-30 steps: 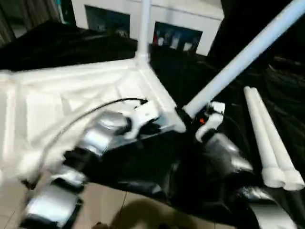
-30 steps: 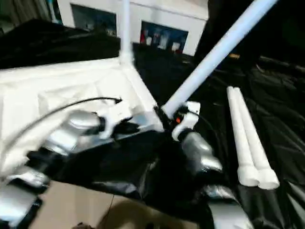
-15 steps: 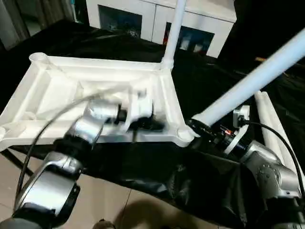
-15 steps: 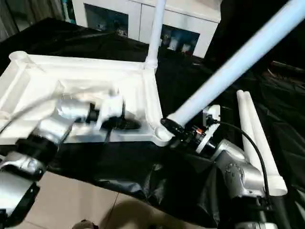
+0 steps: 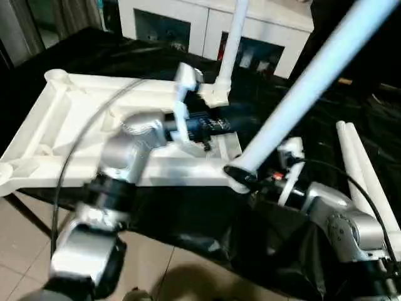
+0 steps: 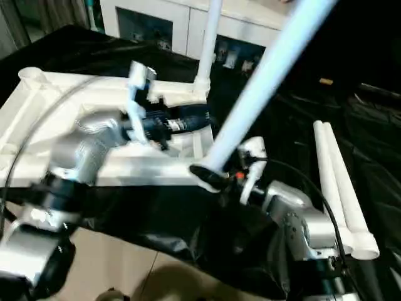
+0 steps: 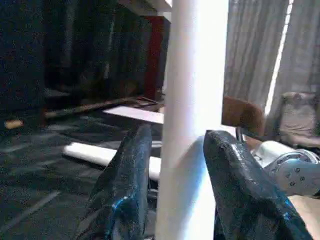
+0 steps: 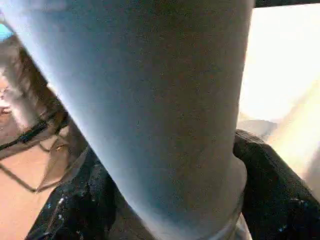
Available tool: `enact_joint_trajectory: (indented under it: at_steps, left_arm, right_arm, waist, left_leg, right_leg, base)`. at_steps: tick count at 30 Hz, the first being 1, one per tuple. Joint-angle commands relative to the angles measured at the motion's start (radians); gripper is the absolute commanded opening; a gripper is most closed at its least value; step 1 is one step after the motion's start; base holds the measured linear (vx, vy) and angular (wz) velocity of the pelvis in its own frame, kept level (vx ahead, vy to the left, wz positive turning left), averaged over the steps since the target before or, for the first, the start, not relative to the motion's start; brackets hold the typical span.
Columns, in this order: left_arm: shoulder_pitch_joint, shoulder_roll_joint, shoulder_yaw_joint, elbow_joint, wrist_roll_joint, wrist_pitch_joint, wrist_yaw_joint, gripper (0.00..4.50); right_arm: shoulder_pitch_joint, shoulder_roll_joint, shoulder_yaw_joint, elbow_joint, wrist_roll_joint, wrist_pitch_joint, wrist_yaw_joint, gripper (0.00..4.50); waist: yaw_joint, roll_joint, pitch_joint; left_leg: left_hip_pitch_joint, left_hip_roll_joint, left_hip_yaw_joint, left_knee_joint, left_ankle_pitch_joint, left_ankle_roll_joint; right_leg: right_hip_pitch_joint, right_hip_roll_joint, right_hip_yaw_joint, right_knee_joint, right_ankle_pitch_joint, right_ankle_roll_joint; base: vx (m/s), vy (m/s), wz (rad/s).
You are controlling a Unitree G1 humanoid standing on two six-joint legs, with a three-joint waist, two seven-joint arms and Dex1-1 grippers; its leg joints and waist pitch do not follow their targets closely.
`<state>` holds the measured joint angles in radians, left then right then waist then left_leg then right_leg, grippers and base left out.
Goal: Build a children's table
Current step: Insert table leg to table base
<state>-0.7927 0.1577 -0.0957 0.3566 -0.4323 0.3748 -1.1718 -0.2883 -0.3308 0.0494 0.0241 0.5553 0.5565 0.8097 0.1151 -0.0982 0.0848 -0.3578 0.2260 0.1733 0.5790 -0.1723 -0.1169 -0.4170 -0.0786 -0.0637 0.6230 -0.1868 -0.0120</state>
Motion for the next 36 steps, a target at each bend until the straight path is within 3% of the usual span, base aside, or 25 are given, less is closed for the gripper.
enact_joint_trajectory:
  at_steps: [1,3,8,15,19,20,23,24,27,29,30,32,33,36]
  left_arm:
    - [-0.007,-0.021,-0.020,-0.023,0.014,0.014,0.023,2.19]
    - [-0.008,-0.038,-0.023,-0.021,0.029,0.014,0.055,2.38]
    - [-0.002,-0.076,-0.009,-0.067,-0.015,0.077,0.133,2.78]
    - [0.048,-0.090,-0.004,-0.206,-0.154,0.230,0.095,3.45]
    - [0.055,-0.090,0.008,-0.230,-0.159,0.248,0.119,3.71]
    - [0.049,-0.097,0.025,-0.226,-0.153,0.247,0.157,3.26]
    - [-0.005,-0.146,0.130,-0.168,-0.149,0.235,0.351,3.24]
    - [-0.015,-0.148,0.147,-0.159,-0.149,0.238,0.385,2.88]
    - [-0.041,-0.150,0.203,-0.141,-0.145,0.274,0.514,2.83]
    - [-0.046,-0.153,0.218,-0.139,-0.150,0.286,0.542,2.68]
    - [-0.049,-0.154,0.229,-0.142,-0.163,0.306,0.554,2.38]
    - [-0.047,-0.154,0.233,-0.158,-0.171,0.319,0.559,2.36]
    - [-0.046,-0.155,0.234,-0.165,-0.172,0.322,0.565,2.31]
    - [-0.038,-0.155,0.236,-0.172,-0.166,0.344,0.600,1.95]
  right_arm:
    - [-0.010,-0.019,0.014,-0.050,0.010,0.034,-0.002,2.77]
    - [-0.009,-0.019,0.023,-0.061,0.012,0.040,-0.004,2.77]
    - [-0.011,-0.017,0.043,-0.059,-0.009,0.037,-0.012,2.77]
    - [-0.012,-0.024,0.054,-0.055,-0.031,0.060,-0.007,2.77]
    - [-0.013,-0.029,0.061,-0.060,-0.032,0.065,-0.006,2.77]
    - [-0.013,-0.031,0.062,-0.062,-0.033,0.064,-0.008,2.77]
    - [-0.013,-0.025,0.054,-0.072,-0.048,0.033,-0.030,2.77]
    - [-0.017,-0.019,0.045,-0.072,-0.046,0.029,-0.039,2.77]
    - [-0.032,-0.007,0.013,-0.070,-0.037,0.031,-0.061,2.77]
    - [-0.034,-0.007,0.007,-0.071,-0.032,0.034,-0.061,2.77]
    - [-0.035,-0.008,0.002,-0.073,-0.027,0.038,-0.059,2.77]
    - [-0.037,-0.007,-0.004,-0.076,-0.020,0.043,-0.061,2.77]
    - [-0.037,-0.007,-0.006,-0.076,-0.020,0.044,-0.062,2.77]
    - [-0.042,-0.005,-0.002,-0.079,-0.005,0.058,-0.051,2.77]
  waist:
    - [0.003,-0.005,-0.086]
    - [0.004,-0.003,-0.083]
    - [0.003,-0.005,-0.083]
    - [0.003,-0.010,-0.085]
    - [0.003,-0.009,-0.087]
    - [0.002,-0.010,-0.086]
    - [0.005,-0.011,-0.086]
    - [0.003,-0.011,-0.087]
    - [0.001,-0.012,-0.087]
    - [0.000,-0.012,-0.087]
    - [0.000,-0.014,-0.089]
    - [0.002,-0.015,-0.089]
    - [0.002,-0.021,-0.090]
    - [0.004,-0.015,-0.092]
  left_leg:
    - [0.000,0.000,0.013,-0.053,-0.082,0.052]
    - [0.000,0.001,0.011,-0.054,-0.112,0.034]
    - [-0.004,0.001,0.009,-0.052,-0.133,0.018]
    - [-0.011,-0.001,0.009,-0.048,-0.088,0.029]
    - [-0.008,0.000,0.009,-0.046,-0.086,0.028]
    - [-0.007,0.000,0.010,-0.047,-0.088,0.029]
    - [-0.007,0.000,0.009,-0.045,-0.102,0.024]
    - [-0.009,-0.002,0.009,-0.044,-0.102,0.022]
    - [-0.012,-0.004,0.007,-0.043,-0.121,0.014]
    - [-0.011,-0.005,0.007,-0.043,-0.119,0.013]
    - [-0.009,-0.004,0.008,-0.042,-0.113,0.015]
    - [-0.009,-0.003,0.007,-0.042,-0.104,0.017]
    - [-0.011,-0.004,0.007,-0.041,-0.096,0.018]
    - [-0.009,-0.002,0.006,-0.040,-0.091,0.018]
  right_leg:
    - [0.076,-0.051,0.043,-0.057,-0.040,-0.220]
    - [0.073,-0.053,0.043,-0.065,-0.123,-0.189]
    - [0.071,-0.053,0.041,-0.069,-0.181,-0.168]
    - [0.070,-0.048,0.039,-0.062,-0.136,-0.167]
    - [0.069,-0.048,0.040,-0.059,-0.127,-0.168]
    - [0.068,-0.047,0.039,-0.062,-0.132,-0.164]
    - [0.069,-0.048,0.038,-0.065,-0.137,-0.161]
    - [0.071,-0.047,0.039,-0.064,-0.145,-0.155]
    - [0.071,-0.047,0.036,-0.068,-0.200,-0.128]
    - [0.069,-0.046,0.035,-0.071,-0.219,-0.112]
    - [0.066,-0.045,0.036,-0.071,-0.214,-0.109]
    - [0.065,-0.045,0.036,-0.069,-0.200,-0.114]
    - [0.067,-0.044,0.035,-0.067,-0.183,-0.117]
    - [0.066,-0.044,0.036,-0.061,-0.143,-0.132]
  base:
    - [0.000,0.000,0.00]
    - [0.000,0.000,0.00]
    - [0.000,0.000,0.00]
    - [0.000,0.000,0.00]
    - [0.000,0.000,0.00]
    - [0.000,0.000,0.00]
    - [0.000,0.000,0.00]
    - [0.000,0.000,0.00]
    - [0.000,0.000,0.00]
    - [0.000,0.000,0.00]
    - [0.000,0.000,0.00]
    - [0.000,0.000,0.00]
    - [0.000,0.000,0.00]
    - [0.000,0.000,0.00]
